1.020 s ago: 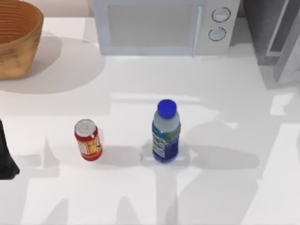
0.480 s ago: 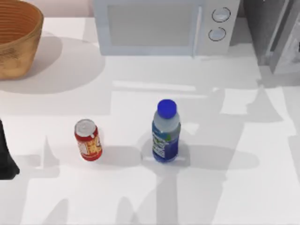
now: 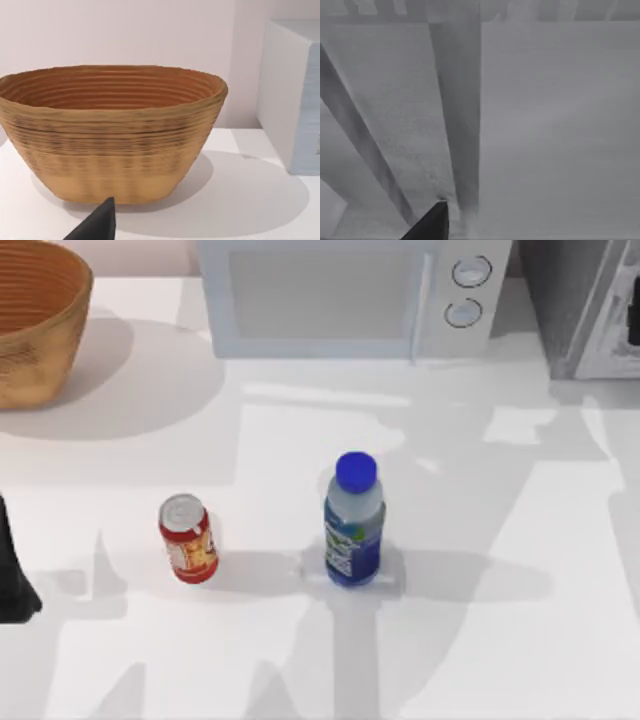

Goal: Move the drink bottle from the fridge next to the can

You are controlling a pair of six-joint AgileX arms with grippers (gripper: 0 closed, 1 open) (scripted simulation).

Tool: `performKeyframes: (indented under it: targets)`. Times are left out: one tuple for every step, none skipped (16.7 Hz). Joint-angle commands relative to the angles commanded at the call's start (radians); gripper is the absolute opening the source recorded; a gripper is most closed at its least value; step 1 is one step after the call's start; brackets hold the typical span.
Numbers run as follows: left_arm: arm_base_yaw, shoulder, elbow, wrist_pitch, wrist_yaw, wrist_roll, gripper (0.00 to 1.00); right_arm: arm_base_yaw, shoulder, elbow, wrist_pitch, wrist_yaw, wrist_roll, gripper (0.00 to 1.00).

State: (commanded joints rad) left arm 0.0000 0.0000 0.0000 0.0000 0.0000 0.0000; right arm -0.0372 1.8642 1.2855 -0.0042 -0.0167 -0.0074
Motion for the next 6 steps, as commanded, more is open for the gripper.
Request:
performKeyframes:
  targets:
    - [0.000,0.000,0.000,0.000,0.000,0.000,1.00,0.000,0.034,0.044,-0.009,0.002,0.000,1.00]
    - [0.000,0.000,0.000,0.000,0.000,0.000,1.00,0.000,0.063,0.082,-0.018,0.003,0.000,1.00]
    - [0.000,0.000,0.000,0.000,0.000,0.000,1.00,0.000,0.088,0.114,-0.025,0.004,0.000,1.00]
    - [0.000,0.000,0.000,0.000,0.000,0.000,1.00,-0.001,0.105,0.136,-0.030,0.005,0.000,1.00]
    - [0.000,0.000,0.000,0.000,0.000,0.000,1.00,-0.001,0.114,0.147,-0.032,0.005,0.000,1.00]
    - [0.000,0.000,0.000,0.000,0.000,0.000,1.00,-0.001,0.115,0.149,-0.033,0.005,0.000,1.00]
